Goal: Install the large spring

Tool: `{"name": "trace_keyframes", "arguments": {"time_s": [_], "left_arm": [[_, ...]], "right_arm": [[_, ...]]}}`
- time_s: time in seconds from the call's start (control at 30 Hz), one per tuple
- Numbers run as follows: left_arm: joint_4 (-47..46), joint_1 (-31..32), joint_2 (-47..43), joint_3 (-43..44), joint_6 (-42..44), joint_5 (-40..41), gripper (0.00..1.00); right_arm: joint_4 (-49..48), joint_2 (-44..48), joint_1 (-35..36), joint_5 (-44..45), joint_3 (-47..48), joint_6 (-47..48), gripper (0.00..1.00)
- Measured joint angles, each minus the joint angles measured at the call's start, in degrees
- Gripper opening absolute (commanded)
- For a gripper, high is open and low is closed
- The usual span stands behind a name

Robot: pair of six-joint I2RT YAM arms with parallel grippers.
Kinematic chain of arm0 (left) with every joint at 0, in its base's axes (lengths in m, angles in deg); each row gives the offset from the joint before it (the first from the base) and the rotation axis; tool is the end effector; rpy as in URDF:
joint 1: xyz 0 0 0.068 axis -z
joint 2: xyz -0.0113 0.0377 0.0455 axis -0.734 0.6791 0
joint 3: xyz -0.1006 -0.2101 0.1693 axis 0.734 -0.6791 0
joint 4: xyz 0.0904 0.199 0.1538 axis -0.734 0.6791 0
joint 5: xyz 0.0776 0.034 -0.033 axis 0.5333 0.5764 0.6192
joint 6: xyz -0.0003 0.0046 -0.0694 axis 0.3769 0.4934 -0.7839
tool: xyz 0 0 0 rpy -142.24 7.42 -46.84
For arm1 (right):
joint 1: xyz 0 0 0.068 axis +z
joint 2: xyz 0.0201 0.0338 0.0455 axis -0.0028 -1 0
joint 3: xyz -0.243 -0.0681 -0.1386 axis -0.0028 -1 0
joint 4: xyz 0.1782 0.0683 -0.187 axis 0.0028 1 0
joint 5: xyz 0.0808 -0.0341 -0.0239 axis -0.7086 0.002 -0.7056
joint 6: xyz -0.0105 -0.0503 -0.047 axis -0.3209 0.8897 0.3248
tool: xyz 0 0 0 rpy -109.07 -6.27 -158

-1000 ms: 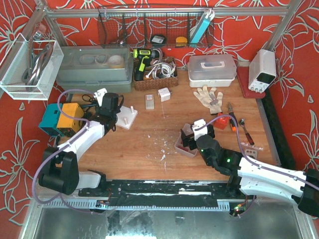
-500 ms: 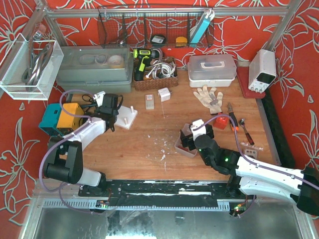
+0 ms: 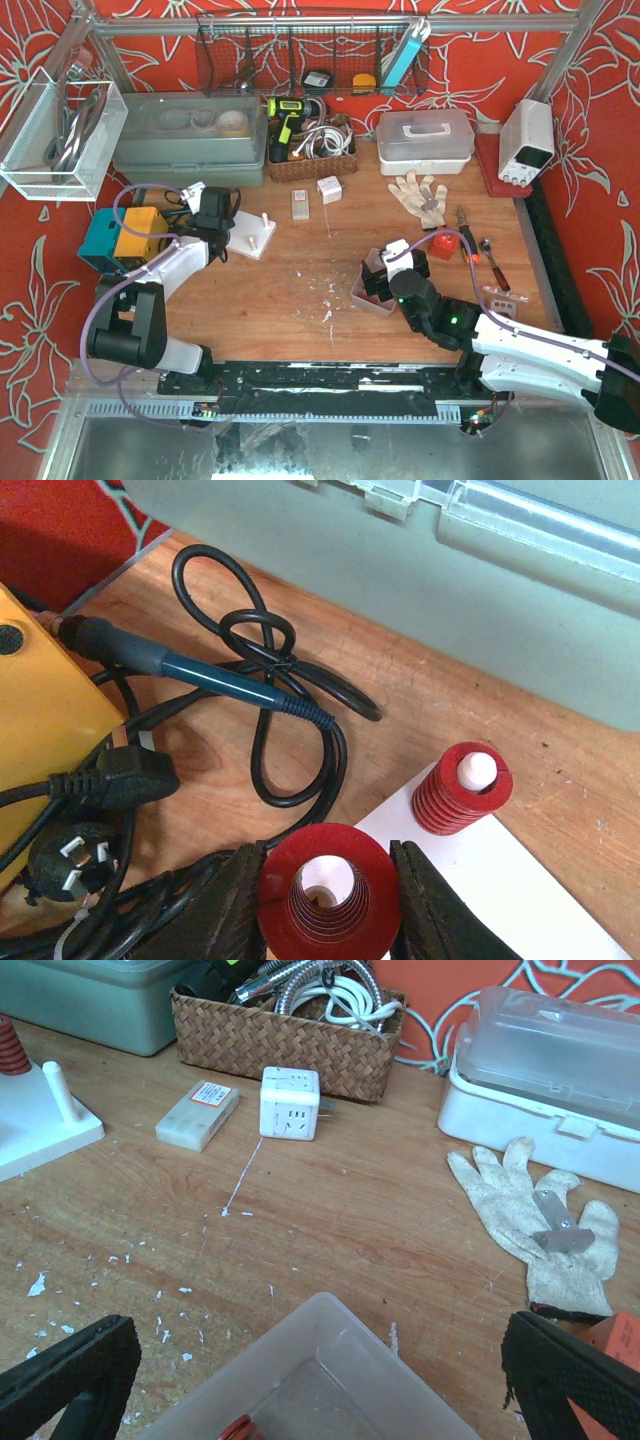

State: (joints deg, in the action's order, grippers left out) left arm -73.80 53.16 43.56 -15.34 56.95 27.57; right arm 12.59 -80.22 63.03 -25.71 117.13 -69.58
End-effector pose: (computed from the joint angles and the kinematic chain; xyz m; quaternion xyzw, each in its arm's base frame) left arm 0.3137 -0.0034 0.2179 -0.2624 0.8297 0.1136 0.4795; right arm 0.1253 0.1698 0.2442 -0.1540 0.7862 0.1336 0.5834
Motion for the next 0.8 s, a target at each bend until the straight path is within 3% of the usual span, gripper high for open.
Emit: {"name": "trace_keyframes", "arguments": {"time_s": [0.8], "left_arm": [[2.2,-0.3,-0.7,0.6,-1.6,-3.0,0.00]], "right_arm": [[0.0,-2.5,-0.4,-1.4,0.3,0.0,0.99]]}}
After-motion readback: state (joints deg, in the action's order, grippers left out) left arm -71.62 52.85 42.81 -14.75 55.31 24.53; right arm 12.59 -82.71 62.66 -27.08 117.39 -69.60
